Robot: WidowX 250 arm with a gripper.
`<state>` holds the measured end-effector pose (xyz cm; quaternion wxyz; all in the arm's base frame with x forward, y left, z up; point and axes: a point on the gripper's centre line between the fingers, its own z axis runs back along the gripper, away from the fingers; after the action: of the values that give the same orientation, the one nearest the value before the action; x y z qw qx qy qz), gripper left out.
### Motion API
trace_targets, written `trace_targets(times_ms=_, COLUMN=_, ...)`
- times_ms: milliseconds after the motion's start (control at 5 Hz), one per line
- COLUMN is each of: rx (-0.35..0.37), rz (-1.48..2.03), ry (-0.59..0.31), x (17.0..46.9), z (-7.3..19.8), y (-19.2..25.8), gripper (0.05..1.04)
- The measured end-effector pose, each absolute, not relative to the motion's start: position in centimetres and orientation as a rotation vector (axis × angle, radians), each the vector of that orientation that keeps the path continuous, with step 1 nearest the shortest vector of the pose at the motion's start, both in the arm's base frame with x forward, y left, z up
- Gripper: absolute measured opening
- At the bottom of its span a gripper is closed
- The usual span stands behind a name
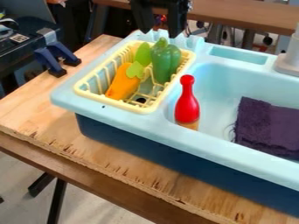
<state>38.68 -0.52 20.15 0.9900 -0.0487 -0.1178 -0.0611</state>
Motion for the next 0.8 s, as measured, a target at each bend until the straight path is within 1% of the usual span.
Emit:
trace_targets(times_ms=400, rx=-0.101, rz=-0.089, ry=-0.217, x=39.6, z=19.0, y=-0.2, gripper=1.002)
trace_targets(times_ms=600, rx=-0.103, rz=-0.083, ry=-0.195, x=39.8, z=18.4, y=-0.2, gripper=0.962)
trace_targets(times_ms=800, rx=-0.101, rz=-0.078, ry=-0.181, x=39.9, z=17.9, y=-0.1, gripper=0.688)
